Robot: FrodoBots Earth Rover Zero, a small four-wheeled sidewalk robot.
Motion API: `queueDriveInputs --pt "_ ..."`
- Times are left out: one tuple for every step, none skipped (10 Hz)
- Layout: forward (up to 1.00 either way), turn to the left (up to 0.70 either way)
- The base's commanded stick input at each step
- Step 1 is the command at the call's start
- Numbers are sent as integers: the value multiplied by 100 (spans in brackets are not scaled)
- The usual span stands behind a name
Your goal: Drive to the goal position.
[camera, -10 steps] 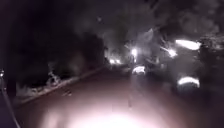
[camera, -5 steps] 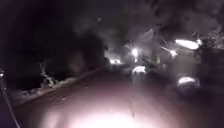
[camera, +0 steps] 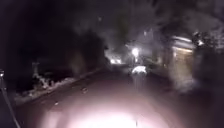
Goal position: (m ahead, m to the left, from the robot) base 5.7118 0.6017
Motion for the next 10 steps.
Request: queueDriveInputs --pt "50 0" --pt "50 0" --pt "50 0" --pt "50 0" --pt "50 0" --pt "50 0" --pt "50 0" --pt "50 0" --pt "50 0" --pt "50 0"
